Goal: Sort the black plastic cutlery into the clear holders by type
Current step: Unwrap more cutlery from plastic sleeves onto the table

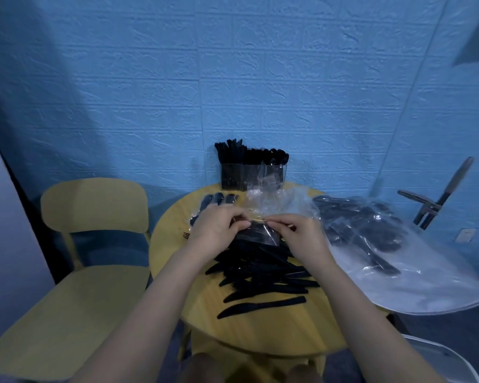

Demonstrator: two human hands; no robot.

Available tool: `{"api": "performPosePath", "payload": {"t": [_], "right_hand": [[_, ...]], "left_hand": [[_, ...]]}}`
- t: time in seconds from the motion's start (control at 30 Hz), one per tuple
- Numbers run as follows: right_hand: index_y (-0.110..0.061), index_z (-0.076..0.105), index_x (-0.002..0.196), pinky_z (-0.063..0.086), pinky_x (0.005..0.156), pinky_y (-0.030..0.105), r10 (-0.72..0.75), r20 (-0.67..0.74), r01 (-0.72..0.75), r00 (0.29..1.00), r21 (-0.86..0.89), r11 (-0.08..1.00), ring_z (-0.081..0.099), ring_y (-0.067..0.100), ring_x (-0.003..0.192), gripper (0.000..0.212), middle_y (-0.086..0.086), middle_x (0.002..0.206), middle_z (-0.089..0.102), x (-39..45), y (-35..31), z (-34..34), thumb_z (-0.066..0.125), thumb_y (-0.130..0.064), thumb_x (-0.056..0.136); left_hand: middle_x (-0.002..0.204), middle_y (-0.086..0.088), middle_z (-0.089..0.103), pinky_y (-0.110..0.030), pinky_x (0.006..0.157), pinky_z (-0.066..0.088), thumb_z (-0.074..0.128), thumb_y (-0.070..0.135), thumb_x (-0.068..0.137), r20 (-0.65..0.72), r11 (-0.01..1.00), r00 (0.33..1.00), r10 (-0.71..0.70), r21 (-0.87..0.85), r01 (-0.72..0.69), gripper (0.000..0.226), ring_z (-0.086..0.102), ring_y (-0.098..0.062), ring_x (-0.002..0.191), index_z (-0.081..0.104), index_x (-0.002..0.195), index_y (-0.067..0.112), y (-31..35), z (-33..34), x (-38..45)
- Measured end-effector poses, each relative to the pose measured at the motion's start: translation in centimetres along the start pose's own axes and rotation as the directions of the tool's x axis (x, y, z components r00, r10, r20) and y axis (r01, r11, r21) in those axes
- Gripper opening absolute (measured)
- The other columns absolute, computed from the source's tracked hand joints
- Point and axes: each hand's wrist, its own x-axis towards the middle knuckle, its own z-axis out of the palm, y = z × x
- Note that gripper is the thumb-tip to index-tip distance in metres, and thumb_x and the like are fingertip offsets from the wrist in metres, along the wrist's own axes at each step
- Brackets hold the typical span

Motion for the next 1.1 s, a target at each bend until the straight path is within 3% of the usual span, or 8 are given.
{"api": "performPosePath", "payload": {"t": [0.23, 0.53, 0.6, 0.67, 0.77, 0.9, 0.97, 1.1], "right_hand": [[-0.024, 0.073, 0.089, 0.049, 0.085, 0.014, -0.041, -0.103, 0.072, 0.994, 0.318, 0.945, 0.063, 0.002, 0.098, 0.020, -0.001, 0.102, 0.071, -0.8, 0.7, 0.2, 0.066, -0.005, 0.085], [-0.009, 0.063, 0.089, 0.054, 0.081, 0.030, 0.219, 0.055, -0.199, 0.974, 0.665, 0.720, 0.062, 0.023, 0.101, 0.012, 0.004, 0.108, 0.065, -1.0, 1.7, 0.1, 0.052, -0.011, 0.095], [-0.018, 0.061, 0.094, 0.049, 0.080, 0.020, 0.185, -0.077, -0.123, 0.980, 0.499, 0.858, 0.062, 0.014, 0.094, 0.005, -0.003, 0.100, 0.064, -1.6, 0.8, 0.0, 0.056, -0.017, 0.094], [-0.020, 0.063, 0.095, 0.043, 0.078, 0.012, -0.101, -0.267, 0.143, 0.958, 0.142, 0.979, 0.058, 0.005, 0.088, 0.007, -0.011, 0.095, 0.062, -2.4, -0.1, -0.1, 0.061, -0.015, 0.092], [-0.014, 0.068, 0.099, 0.041, 0.082, 0.012, -0.429, -0.097, 0.396, 0.898, -0.243, 0.885, 0.053, 0.003, 0.089, 0.011, -0.013, 0.093, 0.058, -2.7, 0.0, 1.2, 0.065, -0.014, 0.089], [-0.016, 0.065, 0.107, 0.045, 0.080, 0.018, -0.127, -0.090, 0.102, 0.988, -0.246, 0.964, 0.054, 0.009, 0.091, 0.020, -0.010, 0.097, 0.056, -2.3, 1.0, 2.4, 0.065, -0.023, 0.088], [-0.021, 0.061, 0.105, 0.041, 0.070, 0.008, 0.030, -0.102, -0.044, 0.994, -0.143, 0.989, 0.054, 0.005, 0.084, 0.018, -0.009, 0.094, 0.059, -2.0, 1.1, 2.2, 0.066, -0.025, 0.088], [-0.026, 0.062, 0.095, 0.040, 0.063, 0.009, 0.187, 0.065, -0.190, 0.980, 0.040, 0.981, 0.057, 0.002, 0.078, 0.010, -0.013, 0.083, 0.062, -1.4, 1.0, 1.6, 0.064, -0.033, 0.088]], "left_hand": [[0.089, 0.007, 0.068, -0.025, 0.073, 0.047, 0.064, 0.024, 0.089, 0.061, 0.936, 0.988, -0.145, -0.316, 0.157, 0.008, 0.060, -0.013, 0.084, 0.066, 0.086, 0.031, -0.5, 0.3, -1.0], [0.085, 0.014, 0.065, -0.027, 0.074, 0.049, 0.065, 0.024, 0.088, 0.039, 0.925, 0.983, -0.177, -0.336, 0.180, 0.011, 0.059, -0.007, 0.082, 0.064, 0.081, 0.033, -1.3, 0.8, -1.7], [0.082, 0.018, 0.062, -0.025, 0.072, 0.047, 0.065, 0.025, 0.089, -0.004, 0.931, 0.977, -0.211, -0.306, 0.200, 0.011, 0.055, -0.002, 0.079, 0.064, 0.082, 0.034, -1.5, 1.1, -1.7], [0.081, 0.019, 0.060, -0.026, 0.072, 0.048, 0.064, 0.027, 0.089, -0.037, 0.934, 0.971, -0.235, -0.284, 0.215, 0.008, 0.055, -0.001, 0.078, 0.064, 0.084, 0.033, -1.7, 1.3, -1.7], [0.078, 0.018, 0.059, -0.031, 0.072, 0.050, 0.062, 0.028, 0.090, -0.047, 0.947, 0.970, -0.240, -0.231, 0.223, 0.007, 0.056, -0.006, 0.078, 0.063, 0.085, 0.032, -1.4, 1.5, -1.8], [0.084, 0.013, 0.062, -0.035, 0.076, 0.052, 0.062, 0.029, 0.091, -0.062, 0.958, 0.973, -0.221, -0.201, 0.205, 0.006, 0.057, -0.008, 0.082, 0.066, 0.093, 0.026, -1.0, 1.7, -2.1], [0.088, 0.011, 0.064, -0.034, 0.077, 0.052, 0.062, 0.029, 0.090, -0.066, 0.960, 0.976, -0.207, -0.206, 0.189, 0.008, 0.058, -0.007, 0.084, 0.067, 0.094, 0.025, -1.0, 1.7, -2.3], [0.086, 0.014, 0.063, -0.025, 0.075, 0.049, 0.064, 0.026, 0.089, -0.069, 0.958, 0.981, -0.180, -0.237, 0.159, 0.003, 0.058, -0.005, 0.084, 0.066, 0.091, 0.027, -1.1, 1.9, -2.4]]}}
